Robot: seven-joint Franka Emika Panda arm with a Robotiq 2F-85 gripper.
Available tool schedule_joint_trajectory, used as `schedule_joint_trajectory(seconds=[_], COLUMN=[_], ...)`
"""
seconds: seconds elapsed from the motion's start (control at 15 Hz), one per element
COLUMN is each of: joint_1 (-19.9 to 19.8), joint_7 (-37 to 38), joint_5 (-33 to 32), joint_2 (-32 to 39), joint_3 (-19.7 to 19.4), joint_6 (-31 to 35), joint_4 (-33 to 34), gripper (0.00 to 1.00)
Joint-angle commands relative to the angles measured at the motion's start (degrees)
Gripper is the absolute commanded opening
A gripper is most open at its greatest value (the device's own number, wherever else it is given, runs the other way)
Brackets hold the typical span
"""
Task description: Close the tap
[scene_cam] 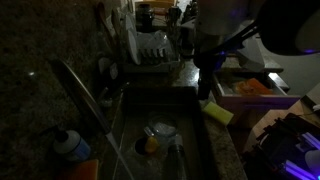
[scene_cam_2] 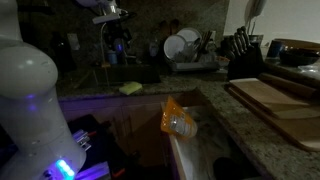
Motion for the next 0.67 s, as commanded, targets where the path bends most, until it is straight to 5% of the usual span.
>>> schedule_joint_trajectory(seconds=[0.0, 0.13, 0.33, 0.6], joint_1=[2.1, 1.3, -0.1, 3.2], joint_7=[0.0, 0.6, -0.9, -2.8], joint_5=[-0.2, 1.1, 0.7, -0.3], joint_2=[-0.1, 2.3, 10.4, 24.0], joint_3=[-1.9, -3.7, -7.7, -9.0], joint_6=[-0.4, 0.3, 10.1, 18.9], joint_4=[0.3, 0.7, 2.4, 12.2], gripper=[1.0, 1.0, 1.0, 1.0])
